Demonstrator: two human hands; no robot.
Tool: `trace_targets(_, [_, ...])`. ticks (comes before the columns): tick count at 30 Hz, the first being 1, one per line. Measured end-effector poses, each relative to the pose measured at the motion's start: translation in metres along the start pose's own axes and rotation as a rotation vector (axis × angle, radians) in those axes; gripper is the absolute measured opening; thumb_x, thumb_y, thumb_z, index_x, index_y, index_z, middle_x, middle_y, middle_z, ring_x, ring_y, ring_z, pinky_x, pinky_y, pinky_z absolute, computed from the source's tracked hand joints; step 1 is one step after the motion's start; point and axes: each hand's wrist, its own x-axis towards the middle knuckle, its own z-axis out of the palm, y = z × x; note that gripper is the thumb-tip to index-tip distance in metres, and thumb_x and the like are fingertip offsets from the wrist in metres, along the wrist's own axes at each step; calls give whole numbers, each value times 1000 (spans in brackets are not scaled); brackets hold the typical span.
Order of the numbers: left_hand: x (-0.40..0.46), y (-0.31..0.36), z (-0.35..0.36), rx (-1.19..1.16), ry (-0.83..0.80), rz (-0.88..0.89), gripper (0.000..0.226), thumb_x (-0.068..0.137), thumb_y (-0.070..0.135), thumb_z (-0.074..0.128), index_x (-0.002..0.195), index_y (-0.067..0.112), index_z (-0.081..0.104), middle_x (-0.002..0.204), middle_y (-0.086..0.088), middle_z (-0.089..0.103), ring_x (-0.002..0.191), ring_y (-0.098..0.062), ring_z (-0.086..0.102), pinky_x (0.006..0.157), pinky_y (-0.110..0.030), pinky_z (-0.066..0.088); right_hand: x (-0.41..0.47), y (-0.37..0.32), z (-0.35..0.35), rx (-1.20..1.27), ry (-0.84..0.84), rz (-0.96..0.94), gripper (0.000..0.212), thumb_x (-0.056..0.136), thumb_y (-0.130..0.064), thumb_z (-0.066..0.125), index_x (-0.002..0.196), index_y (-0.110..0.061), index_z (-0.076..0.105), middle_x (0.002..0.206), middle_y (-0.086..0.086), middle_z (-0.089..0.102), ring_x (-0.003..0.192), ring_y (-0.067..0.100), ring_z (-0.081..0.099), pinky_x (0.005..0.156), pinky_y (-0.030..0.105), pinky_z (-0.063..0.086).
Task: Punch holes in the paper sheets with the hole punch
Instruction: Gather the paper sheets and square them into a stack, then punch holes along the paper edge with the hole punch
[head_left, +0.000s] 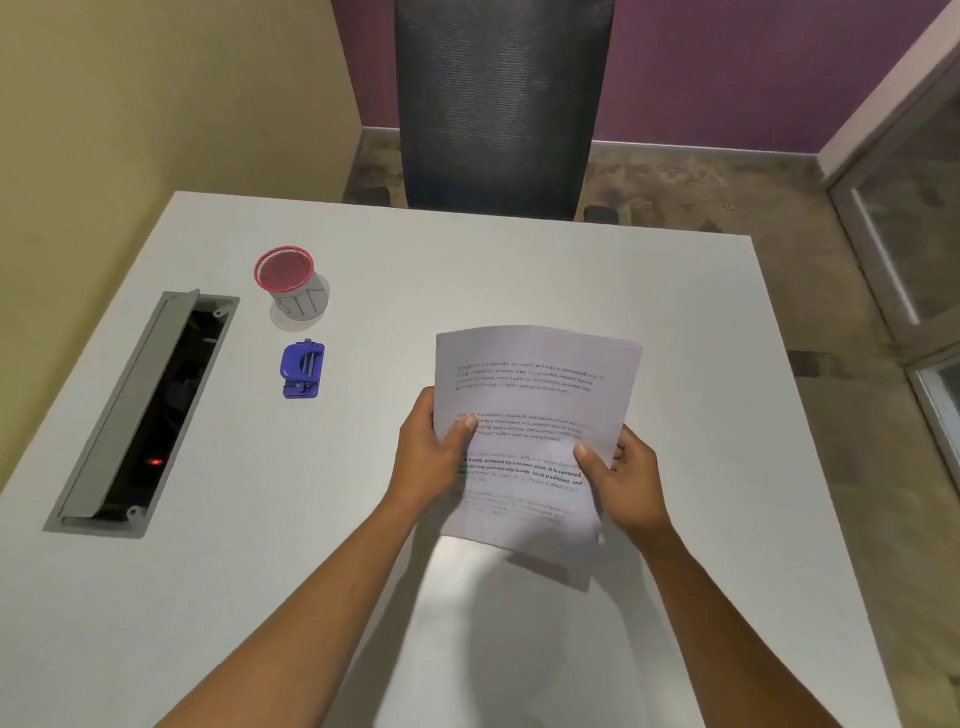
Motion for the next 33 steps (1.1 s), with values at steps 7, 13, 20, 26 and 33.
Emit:
trace_targets(7, [44, -29, -30, -7, 61, -145, 29, 89, 6, 66, 103, 29, 56, 73, 14, 66, 66, -2, 62, 67, -21, 51, 33, 19, 4, 82, -82, 127, 29, 91, -8, 65, 119, -15, 66, 112, -1, 75, 100, 20, 72, 78, 29, 59])
trace_targets(13, [87, -58, -80, 270, 273, -186, 15, 89, 11, 65, 104, 12, 64, 97, -1, 68, 91, -10, 63, 83, -33, 52, 52, 39, 13, 59, -49, 206, 22, 91, -13, 68, 113, -13, 67, 107, 4, 76, 94, 26, 73, 76, 41, 61])
trace_targets(20, [137, -78, -133, 721, 634, -249, 22, 89, 16, 61, 109, 10, 67, 118, -17, 62, 109, -42, 52, 87, -49, 46, 63, 57, 20, 152, -18, 303, 24, 88, -9, 69, 112, -12, 68, 104, 6, 77, 93, 28, 74, 72, 35, 61])
trace_targets(26, [162, -98, -154, 507, 646, -519, 34, 95, 21, 52, 127, 8, 55, 127, -19, 59, 114, -37, 56, 87, -41, 45, 69, 62, 17, 173, -3, 336, 25, 89, -7, 68, 114, -9, 66, 105, 9, 76, 91, 30, 74, 71, 37, 62])
trace_targets(33, [163, -107, -165, 159, 614, -593, 12, 92, 10, 58, 101, 9, 66, 109, -13, 64, 90, -26, 57, 76, -31, 48, 67, 63, 12, 198, -1, 302, 26, 89, -7, 67, 116, -9, 66, 108, 8, 75, 96, 29, 73, 75, 37, 61])
